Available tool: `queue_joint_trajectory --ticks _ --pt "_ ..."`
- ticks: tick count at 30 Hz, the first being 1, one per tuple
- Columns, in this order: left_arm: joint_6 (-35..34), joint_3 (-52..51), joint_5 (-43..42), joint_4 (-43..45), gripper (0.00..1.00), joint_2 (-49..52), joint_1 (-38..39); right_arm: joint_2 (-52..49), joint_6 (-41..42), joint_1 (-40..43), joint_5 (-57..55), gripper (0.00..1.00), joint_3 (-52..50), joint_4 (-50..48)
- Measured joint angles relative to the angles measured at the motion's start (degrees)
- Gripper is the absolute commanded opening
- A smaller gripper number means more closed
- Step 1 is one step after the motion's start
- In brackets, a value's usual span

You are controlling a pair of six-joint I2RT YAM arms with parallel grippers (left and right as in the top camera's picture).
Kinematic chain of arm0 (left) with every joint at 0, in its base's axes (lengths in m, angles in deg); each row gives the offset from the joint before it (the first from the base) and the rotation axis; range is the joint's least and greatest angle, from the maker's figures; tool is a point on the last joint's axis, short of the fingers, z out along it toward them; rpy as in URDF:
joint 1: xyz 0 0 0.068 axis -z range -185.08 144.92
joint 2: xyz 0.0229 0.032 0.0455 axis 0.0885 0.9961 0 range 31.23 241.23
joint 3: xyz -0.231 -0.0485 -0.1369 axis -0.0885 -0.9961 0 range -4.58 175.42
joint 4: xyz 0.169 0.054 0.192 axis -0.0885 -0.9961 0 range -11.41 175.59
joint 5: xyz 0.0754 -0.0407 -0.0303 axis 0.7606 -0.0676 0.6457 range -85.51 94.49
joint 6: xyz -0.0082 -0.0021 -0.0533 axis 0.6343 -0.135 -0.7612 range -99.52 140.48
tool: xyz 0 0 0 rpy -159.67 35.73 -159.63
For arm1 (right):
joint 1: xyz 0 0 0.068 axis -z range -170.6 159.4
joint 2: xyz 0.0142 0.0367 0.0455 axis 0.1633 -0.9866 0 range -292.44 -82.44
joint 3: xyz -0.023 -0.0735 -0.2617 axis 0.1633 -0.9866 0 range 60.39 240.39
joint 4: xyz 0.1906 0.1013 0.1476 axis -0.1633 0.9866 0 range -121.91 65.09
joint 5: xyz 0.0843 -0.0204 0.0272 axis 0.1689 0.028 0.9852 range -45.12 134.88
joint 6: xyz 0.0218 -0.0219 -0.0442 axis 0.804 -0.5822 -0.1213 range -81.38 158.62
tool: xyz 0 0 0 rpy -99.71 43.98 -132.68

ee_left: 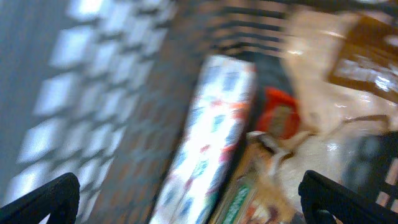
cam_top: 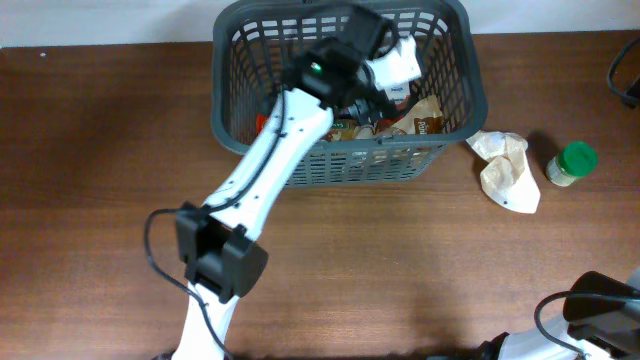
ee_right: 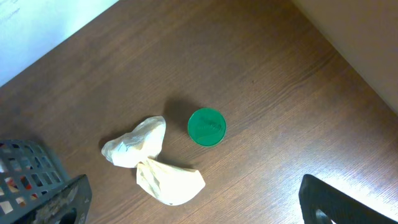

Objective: Pack container

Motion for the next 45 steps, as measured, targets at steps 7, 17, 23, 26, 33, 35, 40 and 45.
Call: queue_joint_trajectory --ticks 7,17,23,26,33,35,40,45 --pt "-17.0 13.3 4.5 -11.1 0.99 -8.2 -9.0 0.0 0.0 0.0 0.0 0.99 0.0 0.0" --pt "-32.7 17.4 6.2 -29.1 0.99 -15.3 -30.0 0.0 0.0 0.0 0.0 0.99 0.0 0.0" --pt "-35.6 15.4 6.3 -33.2 0.99 -12.2 -39.3 0.0 0.0 0.0 0.0 0.99 0.0 0.0" --pt "-36.5 13.8 6.3 -33.2 0.99 -11.5 -42.2 0.0 0.0 0.0 0.0 0.99 0.0 -0.7" --pt "-37.0 10.0 6.2 -31.8 0.99 -9.7 -43.5 0.0 0.0 0.0 0.0 0.99 0.0 -2.0" --pt "-37.1 9.2 6.2 -31.5 0.99 -9.4 -43.5 0.0 0.0 0.0 0.0 0.99 0.0 -2.0" --pt "-37.1 9.1 6.2 -31.4 0.99 -9.1 -43.5 0.0 0.0 0.0 0.0 0.99 0.0 -4.2" --pt "-37.1 9.1 6.2 -31.4 0.99 -9.1 -43.5 -0.1 0.0 0.0 2.8 0.99 0.0 -6.1"
